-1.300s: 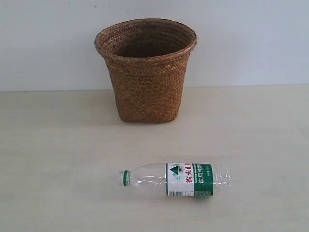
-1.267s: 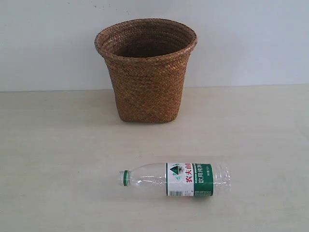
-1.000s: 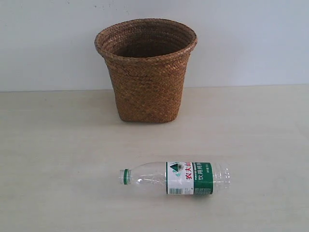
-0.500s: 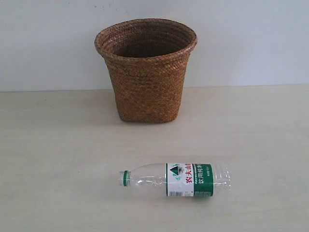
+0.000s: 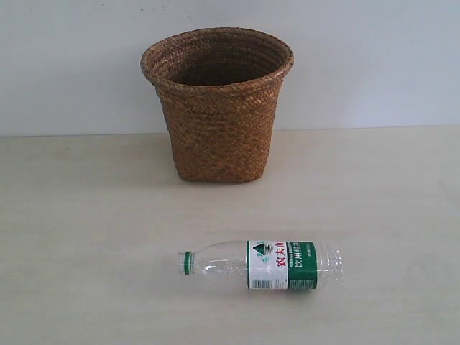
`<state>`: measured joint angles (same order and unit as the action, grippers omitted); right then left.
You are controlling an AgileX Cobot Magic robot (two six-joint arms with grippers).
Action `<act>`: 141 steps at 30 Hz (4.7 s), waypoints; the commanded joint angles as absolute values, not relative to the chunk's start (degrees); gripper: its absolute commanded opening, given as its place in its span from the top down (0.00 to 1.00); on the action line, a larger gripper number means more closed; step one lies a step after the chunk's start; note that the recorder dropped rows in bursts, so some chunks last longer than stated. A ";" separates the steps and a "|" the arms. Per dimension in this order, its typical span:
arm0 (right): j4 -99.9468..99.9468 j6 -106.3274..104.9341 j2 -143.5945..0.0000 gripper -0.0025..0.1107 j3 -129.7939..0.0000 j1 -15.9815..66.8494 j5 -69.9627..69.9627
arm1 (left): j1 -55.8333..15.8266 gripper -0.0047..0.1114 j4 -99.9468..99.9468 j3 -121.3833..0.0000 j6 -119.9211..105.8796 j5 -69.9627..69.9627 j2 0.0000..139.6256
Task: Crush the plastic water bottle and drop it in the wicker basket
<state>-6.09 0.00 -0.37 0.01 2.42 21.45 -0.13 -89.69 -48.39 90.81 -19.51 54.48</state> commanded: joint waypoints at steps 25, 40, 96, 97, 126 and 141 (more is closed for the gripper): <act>-5.70 0.00 0.00 0.98 0.00 2.30 21.20 | -1.40 0.93 -14.88 -60.13 -16.53 28.36 89.37; -5.70 0.00 0.00 0.98 0.00 2.30 21.20 | -18.06 0.66 37.70 -56.23 -97.09 45.58 90.00; -5.70 0.00 0.00 0.98 0.00 2.30 21.11 | -21.37 0.69 67.02 -56.04 -122.22 34.16 114.05; -5.70 0.00 0.00 0.98 0.00 2.30 21.11 | -21.37 0.73 67.02 -56.04 -122.22 34.31 114.51; -5.70 0.00 0.00 0.98 0.00 2.30 21.22 | -21.25 0.93 54.49 -56.04 -116.50 32.75 112.30; -5.70 0.00 0.00 0.98 0.00 2.30 21.22 | -21.25 0.93 53.13 -56.04 -112.68 32.75 106.71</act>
<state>-6.09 0.00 -0.37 0.01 2.42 21.45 -21.09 52.79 -55.94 -114.91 32.65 108.43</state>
